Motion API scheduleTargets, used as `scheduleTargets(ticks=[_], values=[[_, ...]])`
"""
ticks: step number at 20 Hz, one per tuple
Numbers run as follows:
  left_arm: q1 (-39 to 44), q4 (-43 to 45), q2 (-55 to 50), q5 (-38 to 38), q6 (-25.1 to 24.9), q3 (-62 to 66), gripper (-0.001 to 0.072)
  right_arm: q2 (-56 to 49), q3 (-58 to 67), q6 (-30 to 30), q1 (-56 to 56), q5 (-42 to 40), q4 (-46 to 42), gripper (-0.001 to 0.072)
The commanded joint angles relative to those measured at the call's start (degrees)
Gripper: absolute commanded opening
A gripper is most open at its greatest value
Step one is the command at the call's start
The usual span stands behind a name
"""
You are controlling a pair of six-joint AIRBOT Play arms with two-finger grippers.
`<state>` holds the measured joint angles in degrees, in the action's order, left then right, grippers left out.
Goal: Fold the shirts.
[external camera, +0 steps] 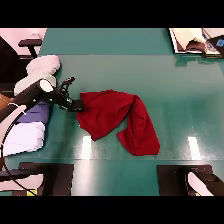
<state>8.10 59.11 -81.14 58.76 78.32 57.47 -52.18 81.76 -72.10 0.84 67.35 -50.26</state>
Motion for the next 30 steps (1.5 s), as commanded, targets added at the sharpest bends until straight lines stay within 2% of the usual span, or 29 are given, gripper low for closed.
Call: scheduleTargets(ticks=[1,5,6,7,8,9,11,15,19,21,22,23,26,30], values=[[0.3,4.1,1.0,1.2,0.8,5.3,0.0028,-2.3,-1.5,-0.5,-0.1,10.9,-2.9,0.0016],[0.3,10.1,3.8,2.4,0.8,14.8,0.0027,-1.4,-16.5,-2.6,-1.0,13.9,-7.8,0.0018],[0.3,10.3,3.8,2.5,0.8,16.2,0.0028,-1.0,-21.5,-3.5,-1.8,13.6,-8.3,0.0073],[0.3,10.3,3.8,2.2,0.8,16.9,0.0028,-1.1,-26.9,-4.1,-2.8,13.4,-8.2,0.0366],[0.3,10.2,3.8,1.7,0.8,17.0,0.0028,-1.6,-31.7,-4.5,-3.5,13.2,-8.0,0.0524],[0.3,10.3,3.7,1.7,0.8,17.0,0.0028,-2.8,-36.5,-4.6,-3.8,13.2,-7.7,0.0517],[0.3,10.3,3.7,1.7,0.8,17.0,0.0028,-5.7,-43.6,-4.6,-2.4,11.7,-7.7,0.0431],[0.3,10.3,3.7,1.7,0.8,17.0,0.0028,-11.3,-49.0,-4.6,4.1,5.6,-7.0,0.0431],[0.3,10.3,3.7,1.7,0.8,17.0,0.0028,-17.3,-47.0,-4.5,10.1,3.2,-5.2,0.0408],[0.3,10.3,3.7,1.8,0.8,17.0,0.0028,-19.4,-45.0,-4.4,12.2,2.2,-5.4,0.0136],[0.3,10.3,3.7,1.9,1.0,17.0,0.0028,-20.0,-44.1,-4.3,12.8,1.6,-5.4,0.0055],[0.3,10.3,3.7,2.1,1.6,17.0,0.0028,-20.1,-43.2,-4.3,13.0,0.9,-5.5,0.0017],[0.3,10.3,4.2,2.1,2.5,17.2,0.0028,-19.2,-39.2,-4.3,12.5,0.6,-7.3,0.0016],[0.3,11.2,9.3,0.8,2.7,18.9,0.0027,-10.9,-30.6,-5.1,9.0,2.6,-13.3,0.0014]])
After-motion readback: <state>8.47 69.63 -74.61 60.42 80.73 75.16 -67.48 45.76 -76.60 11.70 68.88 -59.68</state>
